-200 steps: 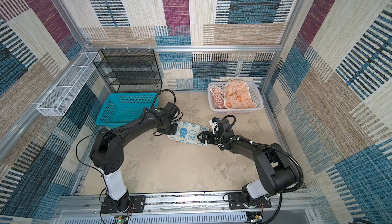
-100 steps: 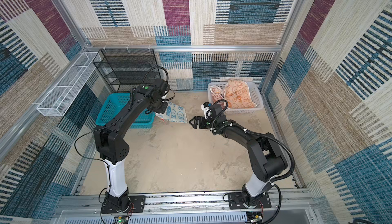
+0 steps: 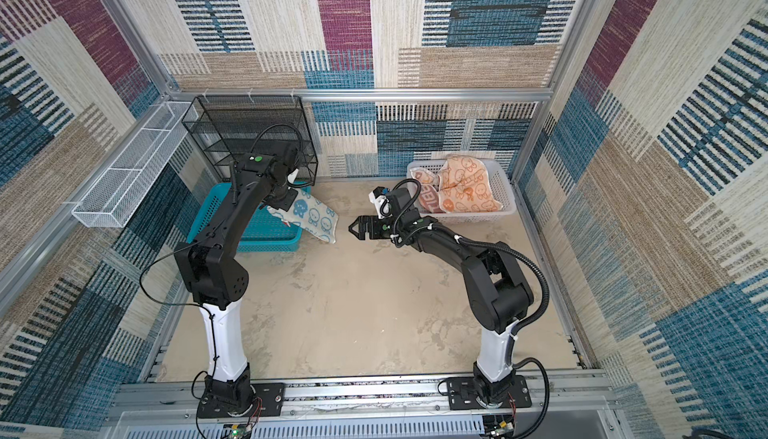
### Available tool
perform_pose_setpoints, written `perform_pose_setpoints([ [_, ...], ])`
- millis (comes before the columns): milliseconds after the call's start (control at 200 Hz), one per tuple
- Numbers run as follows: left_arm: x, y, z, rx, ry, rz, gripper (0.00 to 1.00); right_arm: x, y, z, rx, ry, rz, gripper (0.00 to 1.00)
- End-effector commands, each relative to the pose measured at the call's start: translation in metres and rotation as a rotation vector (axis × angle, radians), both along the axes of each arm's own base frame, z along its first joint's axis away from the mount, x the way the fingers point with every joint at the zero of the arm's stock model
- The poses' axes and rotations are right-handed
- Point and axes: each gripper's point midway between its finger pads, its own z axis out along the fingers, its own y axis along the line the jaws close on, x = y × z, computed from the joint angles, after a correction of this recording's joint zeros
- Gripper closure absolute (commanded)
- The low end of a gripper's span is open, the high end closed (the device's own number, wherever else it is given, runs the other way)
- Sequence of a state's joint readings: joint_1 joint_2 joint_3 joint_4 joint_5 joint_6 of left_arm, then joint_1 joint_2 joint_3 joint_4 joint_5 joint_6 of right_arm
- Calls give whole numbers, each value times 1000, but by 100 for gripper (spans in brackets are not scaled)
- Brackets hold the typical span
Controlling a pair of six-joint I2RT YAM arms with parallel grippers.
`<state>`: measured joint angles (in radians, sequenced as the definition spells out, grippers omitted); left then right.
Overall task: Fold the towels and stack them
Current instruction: 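Lift the towel with the left gripper toward the teal basket while the right gripper releases, then lower the held towel into the teal basket and open the left gripper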
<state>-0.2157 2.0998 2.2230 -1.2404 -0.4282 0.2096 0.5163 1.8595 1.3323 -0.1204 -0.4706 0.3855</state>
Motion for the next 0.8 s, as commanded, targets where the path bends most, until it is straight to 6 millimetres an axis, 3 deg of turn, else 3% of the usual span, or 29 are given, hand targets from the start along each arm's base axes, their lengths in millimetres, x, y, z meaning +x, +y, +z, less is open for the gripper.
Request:
perform_pose_setpoints([
  [0,8,21,9,60,-29,-3,100,0,15,12,17,-33,53,1],
  [431,31,80,-13,130,-31,73,100,11,37,14,12,-39,88,1],
  [796,31,102,2,113,-109,145,100,18,44,14,3,-42,97,1],
])
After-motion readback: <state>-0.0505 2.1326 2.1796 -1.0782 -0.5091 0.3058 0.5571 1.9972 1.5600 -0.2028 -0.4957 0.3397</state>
